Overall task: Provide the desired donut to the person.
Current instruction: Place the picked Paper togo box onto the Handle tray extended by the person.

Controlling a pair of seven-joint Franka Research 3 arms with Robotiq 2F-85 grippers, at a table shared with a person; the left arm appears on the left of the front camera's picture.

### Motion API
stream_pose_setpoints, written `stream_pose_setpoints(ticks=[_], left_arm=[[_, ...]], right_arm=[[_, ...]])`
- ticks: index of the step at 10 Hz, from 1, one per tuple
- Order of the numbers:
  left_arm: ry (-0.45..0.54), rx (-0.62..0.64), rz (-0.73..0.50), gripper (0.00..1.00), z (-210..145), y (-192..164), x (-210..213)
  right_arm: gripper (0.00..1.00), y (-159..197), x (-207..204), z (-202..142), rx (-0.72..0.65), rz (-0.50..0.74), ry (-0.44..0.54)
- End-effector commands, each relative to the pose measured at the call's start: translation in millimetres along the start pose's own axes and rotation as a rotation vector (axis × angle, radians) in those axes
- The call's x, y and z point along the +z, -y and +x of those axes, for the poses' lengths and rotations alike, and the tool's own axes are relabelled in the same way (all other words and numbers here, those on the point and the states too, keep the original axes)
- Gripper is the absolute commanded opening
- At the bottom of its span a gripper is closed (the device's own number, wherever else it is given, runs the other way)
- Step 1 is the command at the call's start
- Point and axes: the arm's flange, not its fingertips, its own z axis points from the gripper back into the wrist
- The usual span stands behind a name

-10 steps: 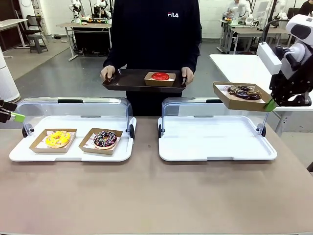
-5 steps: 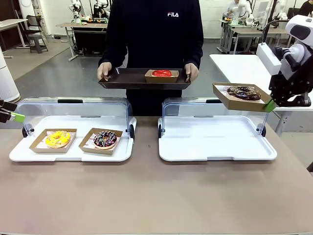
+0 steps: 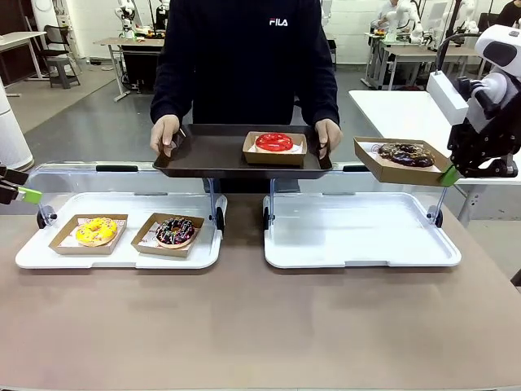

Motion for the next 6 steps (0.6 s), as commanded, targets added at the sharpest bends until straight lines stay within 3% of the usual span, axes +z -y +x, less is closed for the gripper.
stream_pose_setpoints(ticks=[1,6], left_arm=[[0.020,-0.015,-0.008,1.00,-3.5,-2.2,-1.1],[0.020,-0.015,-0.008,1.00,-3.5,-2.2,-1.1]], right_arm=[[0.00,-0.2,-2.6,-0.8,-0.009,-0.003,-0.023],[0.00,-0.2,-2.6,-0.8,-0.009,-0.003,-0.023]])
